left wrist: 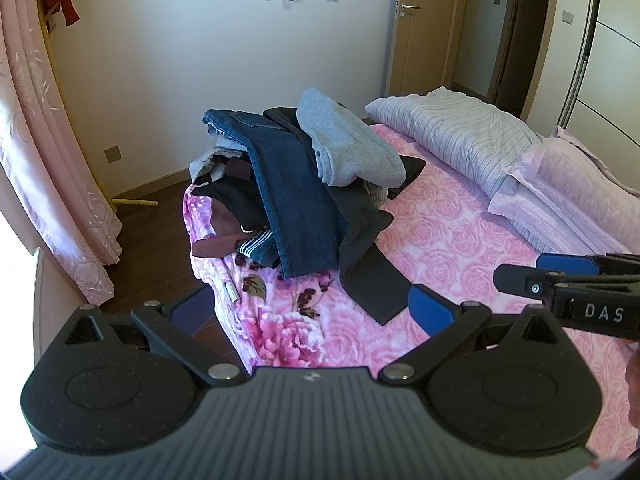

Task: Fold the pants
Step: 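Move both grippers toward the clothes pile on the bed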

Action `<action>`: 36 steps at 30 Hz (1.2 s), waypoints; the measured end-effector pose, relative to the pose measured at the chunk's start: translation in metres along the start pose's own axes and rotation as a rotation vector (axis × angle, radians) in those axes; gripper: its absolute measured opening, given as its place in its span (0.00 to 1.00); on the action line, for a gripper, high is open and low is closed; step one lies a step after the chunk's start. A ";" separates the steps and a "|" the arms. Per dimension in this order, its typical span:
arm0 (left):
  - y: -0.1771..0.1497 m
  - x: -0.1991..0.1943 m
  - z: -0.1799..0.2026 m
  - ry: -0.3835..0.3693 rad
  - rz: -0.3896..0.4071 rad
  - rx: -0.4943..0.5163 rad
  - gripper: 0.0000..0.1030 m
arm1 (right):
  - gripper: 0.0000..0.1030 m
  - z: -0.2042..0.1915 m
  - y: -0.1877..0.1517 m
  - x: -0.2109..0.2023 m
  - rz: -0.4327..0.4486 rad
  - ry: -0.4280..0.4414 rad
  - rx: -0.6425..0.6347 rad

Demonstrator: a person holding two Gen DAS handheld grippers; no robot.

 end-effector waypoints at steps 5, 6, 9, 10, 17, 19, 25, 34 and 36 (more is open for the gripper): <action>-0.002 0.005 0.001 -0.001 -0.008 0.001 0.99 | 0.56 0.003 -0.002 0.003 -0.007 -0.002 0.002; -0.002 0.006 0.001 -0.002 -0.009 0.001 0.99 | 0.56 0.004 -0.002 0.005 -0.008 -0.002 0.002; -0.001 0.009 0.001 -0.005 -0.013 0.004 0.99 | 0.56 0.006 -0.002 0.007 -0.011 -0.003 0.004; -0.001 0.010 0.001 -0.005 -0.014 0.006 0.99 | 0.56 0.007 -0.002 0.007 -0.012 -0.002 0.005; -0.001 0.010 0.004 -0.006 -0.018 0.014 0.99 | 0.56 0.007 -0.002 0.007 -0.018 -0.003 0.007; -0.001 0.010 0.005 -0.005 -0.020 0.017 0.99 | 0.56 0.007 -0.002 0.007 -0.018 -0.005 0.008; 0.002 0.013 0.007 -0.004 -0.026 0.027 0.99 | 0.56 0.008 0.000 0.009 -0.020 0.000 0.010; 0.007 0.024 0.007 -0.012 -0.043 0.038 0.99 | 0.56 0.011 0.002 0.018 -0.026 -0.013 0.026; 0.010 0.029 0.006 -0.014 -0.050 0.038 0.99 | 0.56 0.014 0.003 0.020 -0.027 -0.017 0.032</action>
Point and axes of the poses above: each gripper's, at about its wrist camera, not at the fingertips, and x roughly the way its jaws point, z to its right, y to its top, the point moved 1 cm from there along x, roughly the way its jaws point, and after that the axes turned 15 degrees about z, right-handed, at the moved point
